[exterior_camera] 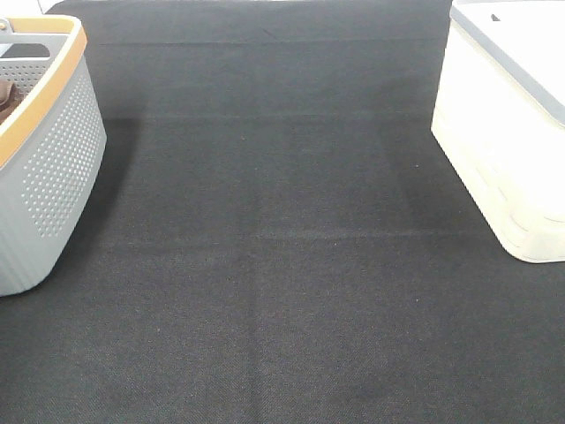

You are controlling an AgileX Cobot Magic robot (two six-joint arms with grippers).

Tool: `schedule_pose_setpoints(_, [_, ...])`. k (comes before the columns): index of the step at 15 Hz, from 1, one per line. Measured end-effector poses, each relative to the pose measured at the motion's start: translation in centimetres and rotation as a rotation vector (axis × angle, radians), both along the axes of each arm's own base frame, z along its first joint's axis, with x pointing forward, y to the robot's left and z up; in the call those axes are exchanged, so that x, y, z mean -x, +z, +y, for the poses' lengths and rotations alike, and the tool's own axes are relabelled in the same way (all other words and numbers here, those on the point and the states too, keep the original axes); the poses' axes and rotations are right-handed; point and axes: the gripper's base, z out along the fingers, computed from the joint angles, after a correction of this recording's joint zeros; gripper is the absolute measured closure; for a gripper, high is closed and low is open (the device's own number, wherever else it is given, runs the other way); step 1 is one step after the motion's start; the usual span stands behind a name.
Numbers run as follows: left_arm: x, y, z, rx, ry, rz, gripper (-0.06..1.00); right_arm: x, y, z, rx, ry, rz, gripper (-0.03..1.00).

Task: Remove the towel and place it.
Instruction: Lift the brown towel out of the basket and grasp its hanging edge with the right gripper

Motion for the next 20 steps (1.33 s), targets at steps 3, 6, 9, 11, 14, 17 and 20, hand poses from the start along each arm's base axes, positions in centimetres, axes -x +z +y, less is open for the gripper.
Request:
schedule_pose_setpoints(3, [2.3,3.8,-1.9,0.091,-0.056,-0.158,0.94,0.0,0.1,0.1,-0.014,0.004,-0.012,0.14])
schedule_pose_setpoints(6, [3.3,6.6,-5.1,0.188,-0.169,-0.325,0.94,-0.4,1.2,0.3,-0.094,-0.010,-0.075,0.14])
schedule_pose_setpoints(9, [3.1,7.5,-9.4,0.240,-0.290,-0.399,0.94,-3.4,3.4,1.0,-0.228,-0.003,-0.038,0.14])
schedule_pose_setpoints(11, [3.1,8.0,-12.4,0.255,-0.348,-0.449,0.94,-5.7,5.3,1.5,-0.245,0.035,0.027,0.14])
schedule_pose_setpoints(14, [3.6,8.8,-16.6,0.249,-0.434,-0.537,0.94,-9.0,8.7,2.4,-0.220,0.157,0.034,0.17])
schedule_pose_setpoints(17, [4.5,9.2,-19.8,0.264,-0.508,-0.579,0.94,-12.5,11.1,4.5,-0.185,0.351,0.065,0.18])
schedule_pose_setpoints(20, [5.2,9.5,-21.7,0.283,-0.545,-0.607,0.94,-15.9,12.3,7.7,-0.132,0.538,0.108,0.19])
